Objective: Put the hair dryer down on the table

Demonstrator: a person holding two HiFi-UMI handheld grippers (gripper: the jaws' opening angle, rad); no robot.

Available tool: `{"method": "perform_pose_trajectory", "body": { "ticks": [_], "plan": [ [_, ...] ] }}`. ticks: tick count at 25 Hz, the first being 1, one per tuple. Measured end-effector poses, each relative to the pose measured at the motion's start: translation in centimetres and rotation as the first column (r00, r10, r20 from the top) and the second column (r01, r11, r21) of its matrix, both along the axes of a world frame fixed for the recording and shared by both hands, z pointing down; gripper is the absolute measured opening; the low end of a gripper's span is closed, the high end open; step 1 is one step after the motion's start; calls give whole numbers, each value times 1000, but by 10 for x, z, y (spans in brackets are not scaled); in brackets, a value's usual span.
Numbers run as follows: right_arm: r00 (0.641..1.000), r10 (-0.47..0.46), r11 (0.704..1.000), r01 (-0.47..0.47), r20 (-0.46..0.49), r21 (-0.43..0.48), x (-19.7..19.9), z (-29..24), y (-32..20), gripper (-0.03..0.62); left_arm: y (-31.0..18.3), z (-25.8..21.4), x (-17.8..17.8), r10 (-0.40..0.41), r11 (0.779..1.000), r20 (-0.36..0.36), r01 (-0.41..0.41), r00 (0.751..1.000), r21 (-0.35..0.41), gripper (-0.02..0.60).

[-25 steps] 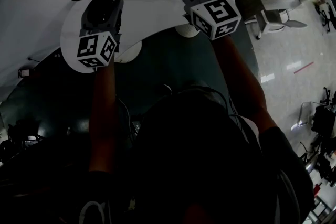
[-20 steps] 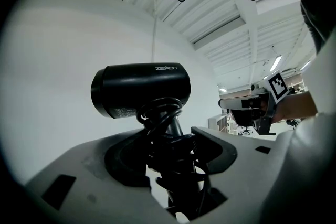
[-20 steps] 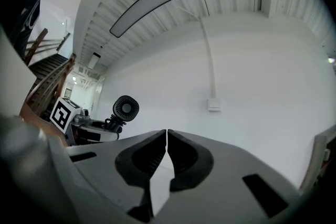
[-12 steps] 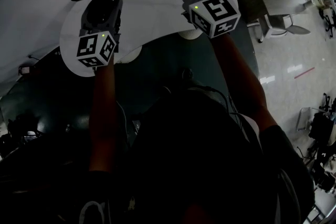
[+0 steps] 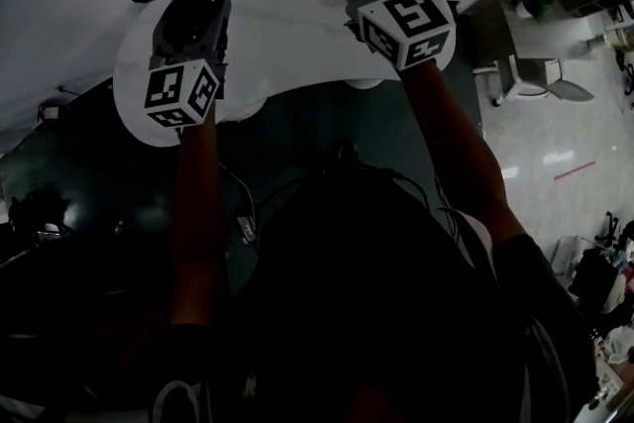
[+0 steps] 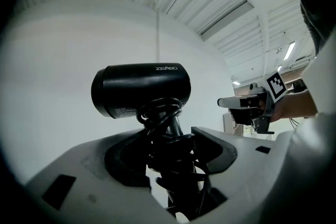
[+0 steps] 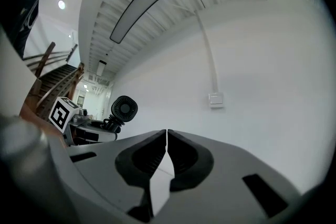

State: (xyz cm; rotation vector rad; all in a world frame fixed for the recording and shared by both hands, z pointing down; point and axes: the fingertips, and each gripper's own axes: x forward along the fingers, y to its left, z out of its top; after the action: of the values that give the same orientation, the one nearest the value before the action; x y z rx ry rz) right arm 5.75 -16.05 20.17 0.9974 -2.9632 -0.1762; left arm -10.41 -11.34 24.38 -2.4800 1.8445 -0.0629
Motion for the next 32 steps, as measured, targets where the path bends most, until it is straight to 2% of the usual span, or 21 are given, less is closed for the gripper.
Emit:
{"method": "perform_pose_trajectory", "body": {
  "ticks": [7, 11, 17, 21, 29, 32],
  "plan": [
    [1000, 11, 1000, -11, 0, -21, -19, 7, -23, 11, -23, 6, -19, 15, 1000, 11, -14, 1000, -21, 239],
    [998, 61, 998, -61, 4, -24, -35, 4, -35, 11, -47, 6, -38, 62, 998, 2, -62, 998, -31, 238],
    [991, 134, 991, -134, 5, -27, -42, 4, -45, 11, -68, 0, -47, 137, 991, 16, -137, 990, -13, 239],
    [986, 169, 985, -170, -4, -31, -52, 10, -52, 11, -85, 4, -58, 169, 986, -3, -169, 986, -14, 239],
    [985, 171, 984, -171, -10, -43, -51, 22, -57, 11, -96, 23, -57, 168, 985, -10, -168, 986, -42, 239],
    [988, 157, 986, -157, -4, -52, -48, 25, -82, 11, -116, 25, -54, 148, 987, -21, -149, 989, -58, 238]
  ]
}}
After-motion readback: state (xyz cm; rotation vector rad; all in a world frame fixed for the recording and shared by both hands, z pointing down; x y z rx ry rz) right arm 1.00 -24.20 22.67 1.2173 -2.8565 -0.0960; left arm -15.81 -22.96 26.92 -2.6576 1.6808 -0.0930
